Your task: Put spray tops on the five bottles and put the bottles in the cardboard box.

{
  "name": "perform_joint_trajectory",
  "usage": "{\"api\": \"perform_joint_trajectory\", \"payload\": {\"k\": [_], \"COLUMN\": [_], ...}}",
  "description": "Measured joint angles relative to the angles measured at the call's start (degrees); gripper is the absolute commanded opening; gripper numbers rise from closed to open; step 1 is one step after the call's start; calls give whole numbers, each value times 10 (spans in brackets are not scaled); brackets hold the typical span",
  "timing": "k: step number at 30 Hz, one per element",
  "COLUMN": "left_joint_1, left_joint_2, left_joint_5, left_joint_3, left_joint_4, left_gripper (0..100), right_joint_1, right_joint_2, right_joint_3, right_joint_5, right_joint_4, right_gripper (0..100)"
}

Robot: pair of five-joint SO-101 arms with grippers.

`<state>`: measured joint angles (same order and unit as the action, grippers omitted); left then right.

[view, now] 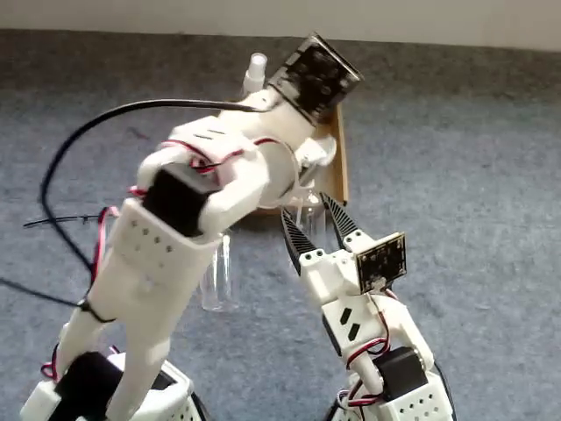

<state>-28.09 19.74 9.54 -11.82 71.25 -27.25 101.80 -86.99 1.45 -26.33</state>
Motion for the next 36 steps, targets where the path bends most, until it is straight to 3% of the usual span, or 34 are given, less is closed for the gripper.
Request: {"api": "perform_joint_trajectory", "payload": {"k": [5,11,21,36], "left_joint_1": [31,84,84,48], "left_joint_2": [17,-55,-80,-78], "left_joint_5": [0,0,0,-3], "left_joint_3": [-15,-13,-12,-14], "left_joint_4": [0,-28,-35,54], "left_gripper": [160,160,160,160], "right_joint_1": [0,0,0,0], "right_joint_2": [0,0,0,-1], "right_joint_3": [0,0,0,-1], "right_joint_5": [0,0,0,1], "right_joint_4": [0,0,0,-1], "right_gripper": [4,4,4,4]}}
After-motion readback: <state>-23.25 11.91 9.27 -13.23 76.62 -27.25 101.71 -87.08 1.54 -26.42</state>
